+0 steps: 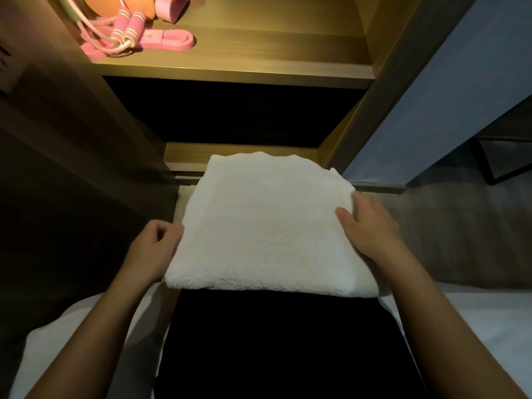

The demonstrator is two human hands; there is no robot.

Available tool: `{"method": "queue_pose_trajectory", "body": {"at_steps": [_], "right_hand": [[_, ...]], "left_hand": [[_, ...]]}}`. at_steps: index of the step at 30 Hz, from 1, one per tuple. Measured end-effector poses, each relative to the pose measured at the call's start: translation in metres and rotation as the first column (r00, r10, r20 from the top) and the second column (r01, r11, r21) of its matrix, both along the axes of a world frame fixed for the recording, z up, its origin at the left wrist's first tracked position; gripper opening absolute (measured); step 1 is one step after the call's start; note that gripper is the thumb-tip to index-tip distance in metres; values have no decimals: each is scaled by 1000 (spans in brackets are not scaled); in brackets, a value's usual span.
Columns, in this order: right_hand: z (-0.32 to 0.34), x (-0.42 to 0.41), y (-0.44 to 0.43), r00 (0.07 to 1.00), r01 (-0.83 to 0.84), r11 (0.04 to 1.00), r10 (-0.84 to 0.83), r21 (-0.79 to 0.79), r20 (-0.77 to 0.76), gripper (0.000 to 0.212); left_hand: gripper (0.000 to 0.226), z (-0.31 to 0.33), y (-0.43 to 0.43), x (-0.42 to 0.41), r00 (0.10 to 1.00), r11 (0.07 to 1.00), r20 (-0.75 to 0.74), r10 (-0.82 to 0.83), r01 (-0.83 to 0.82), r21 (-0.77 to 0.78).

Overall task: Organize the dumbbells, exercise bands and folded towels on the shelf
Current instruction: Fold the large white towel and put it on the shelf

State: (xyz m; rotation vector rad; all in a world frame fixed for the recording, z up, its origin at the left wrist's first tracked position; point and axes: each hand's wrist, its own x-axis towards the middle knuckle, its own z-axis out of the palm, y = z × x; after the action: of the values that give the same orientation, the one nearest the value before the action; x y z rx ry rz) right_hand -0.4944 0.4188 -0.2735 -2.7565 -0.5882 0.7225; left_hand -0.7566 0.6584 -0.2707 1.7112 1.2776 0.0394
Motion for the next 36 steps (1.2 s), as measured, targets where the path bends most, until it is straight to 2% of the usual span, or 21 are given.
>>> {"method": "queue_pose_trajectory", "body": {"at_steps": [1,5,8,9,12,16,19,22,24,26,29,30,32,34,36], "right_hand": [[0,-5,12,992,-120,993,119,6,43,61],[-1,-35,77,880,-474,880,474,3,-14,63],[-10,-61,115,803,-595,804,594,4,-46,67],[-13,-67,121,795,-604,797,603,18,-56,68],[-21,-72,122,811,-583,812,584,43,-44,67],[-25,-69,115,816,-577,817,577,26,-24,62],[-26,-69,115,834,-548,834,550,59,-33,63],[-25,-66,115,852,-498,851,516,168,-88,60],[-26,-65,116,854,-489,852,511,190,-93,58],[-29,-66,117,852,-506,849,520,156,-66,58],[-32,-68,119,852,-515,850,522,112,-44,60],[-33,-69,119,849,-523,848,527,92,-30,61],[-33,-71,121,846,-532,844,533,65,-12,62],[-33,-71,121,844,-535,842,537,66,-11,63],[-33,-72,120,841,-539,840,540,68,-4,64]], "left_hand": [[28,3,-4,-10,999,1000,40,-3,4,-18],[29,13,-23,-35,988,978,144,-57,84,-191],[58,17,-23,-41,966,974,222,-131,167,-151],[60,19,-21,-40,957,971,244,-156,194,-141],[48,28,-19,-22,925,929,283,-255,316,-195],[69,31,1,2,812,772,288,-507,577,-267],[85,39,18,9,808,743,342,-481,582,-331],[89,45,22,5,779,712,433,-453,609,-351],[94,47,24,-2,772,664,428,-469,628,-405],[89,45,25,-13,796,669,365,-483,604,-433],[46,41,16,-32,840,718,290,-459,543,-435],[39,39,10,-36,866,738,276,-418,500,-452],[33,36,-5,-36,934,839,253,-253,342,-423],[35,27,-20,-32,979,949,187,-76,129,-287],[32,18,-32,-31,988,970,126,92,-60,-234]]}}
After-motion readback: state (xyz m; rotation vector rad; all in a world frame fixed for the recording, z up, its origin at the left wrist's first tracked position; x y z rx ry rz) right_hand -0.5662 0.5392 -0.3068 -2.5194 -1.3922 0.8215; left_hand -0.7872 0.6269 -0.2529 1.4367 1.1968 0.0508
